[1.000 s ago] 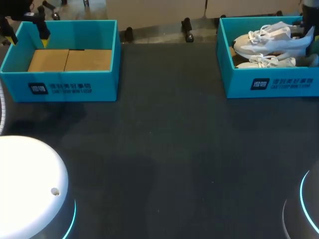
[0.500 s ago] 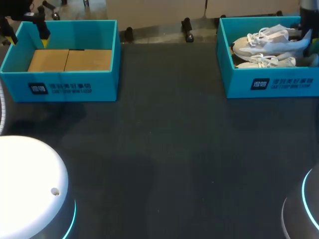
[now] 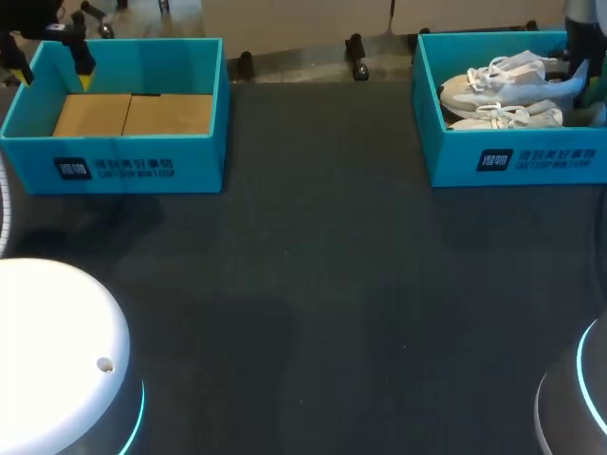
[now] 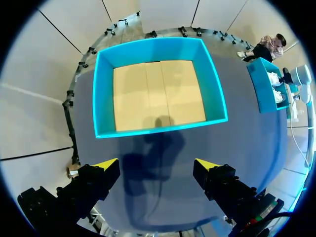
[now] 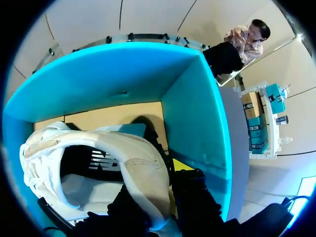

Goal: Take the shoe out of the shoebox, open the shoe tongue, remove and reinsert the insole, then place the shoe into the shoebox

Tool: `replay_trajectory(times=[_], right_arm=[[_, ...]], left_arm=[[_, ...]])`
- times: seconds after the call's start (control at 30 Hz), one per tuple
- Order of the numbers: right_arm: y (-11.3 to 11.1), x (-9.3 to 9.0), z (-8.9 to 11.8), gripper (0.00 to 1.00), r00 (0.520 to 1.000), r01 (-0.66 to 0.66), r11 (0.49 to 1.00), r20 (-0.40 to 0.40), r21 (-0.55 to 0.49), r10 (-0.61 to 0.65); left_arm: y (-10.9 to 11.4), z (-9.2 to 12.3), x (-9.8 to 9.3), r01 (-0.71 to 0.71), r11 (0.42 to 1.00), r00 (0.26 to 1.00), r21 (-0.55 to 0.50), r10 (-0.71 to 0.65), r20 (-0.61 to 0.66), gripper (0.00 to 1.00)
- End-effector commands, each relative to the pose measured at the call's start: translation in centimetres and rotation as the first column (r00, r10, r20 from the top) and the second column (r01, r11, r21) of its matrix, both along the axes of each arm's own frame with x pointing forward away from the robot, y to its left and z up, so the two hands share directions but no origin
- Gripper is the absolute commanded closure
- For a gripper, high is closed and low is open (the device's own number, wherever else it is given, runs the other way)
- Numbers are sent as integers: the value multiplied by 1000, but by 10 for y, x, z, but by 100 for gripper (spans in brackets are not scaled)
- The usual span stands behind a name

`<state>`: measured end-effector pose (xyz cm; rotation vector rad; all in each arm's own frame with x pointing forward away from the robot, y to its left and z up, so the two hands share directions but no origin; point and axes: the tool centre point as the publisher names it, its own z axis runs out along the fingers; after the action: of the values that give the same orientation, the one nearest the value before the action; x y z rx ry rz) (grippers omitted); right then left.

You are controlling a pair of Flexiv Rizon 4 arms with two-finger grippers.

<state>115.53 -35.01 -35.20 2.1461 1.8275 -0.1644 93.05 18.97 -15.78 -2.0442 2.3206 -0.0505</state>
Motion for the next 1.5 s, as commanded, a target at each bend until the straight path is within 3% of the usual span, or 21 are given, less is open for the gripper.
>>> replay_trajectory(times=[0.03, 0.83, 0.87, 0.9, 0.93, 1.03, 1.3, 1.4, 1.5], right_arm=[[2, 8, -4, 100, 1000, -1, 1000, -18, -9, 1], [-2, 9, -29, 100, 999, -35, 998, -13, 48, 36], [-2, 9, -30, 94, 999, -36, 998, -13, 57, 36], [-3, 9, -30, 75, 999, -32, 998, -12, 62, 32], [-3, 8, -30, 64, 999, -29, 998, -12, 63, 29], [-2, 6, -27, 50, 1000, -24, 998, -11, 61, 25], [1, 2, -7, 44, 1000, -16, 999, 7, 36, 15], [3, 1, 3, 50, 1000, -15, 999, 19, 31, 14], [6, -1, 11, 45, 1000, -16, 999, 27, 27, 15]], left_arm=[[0, 0, -1, 0, 1000, 1000, 0, 0, 1, 0], [0, 0, -1, 0, 1000, 1000, 0, 0, 1, 0], [0, 0, -1, 0, 1000, 1000, 0, 0, 1, 0], [0, 0, -1, 0, 1000, 1000, 0, 0, 1, 0], [0, 0, -1, 0, 1000, 1000, 0, 0, 1, 0], [0, 0, -1, 0, 1000, 1000, 0, 0, 1, 0], [0, 0, -1, 0, 1000, 1000, 0, 0, 1, 0], [0, 0, -1, 0, 1000, 1000, 0, 0, 1, 0], [0, 0, -1, 0, 1000, 1000, 0, 0, 1, 0]])
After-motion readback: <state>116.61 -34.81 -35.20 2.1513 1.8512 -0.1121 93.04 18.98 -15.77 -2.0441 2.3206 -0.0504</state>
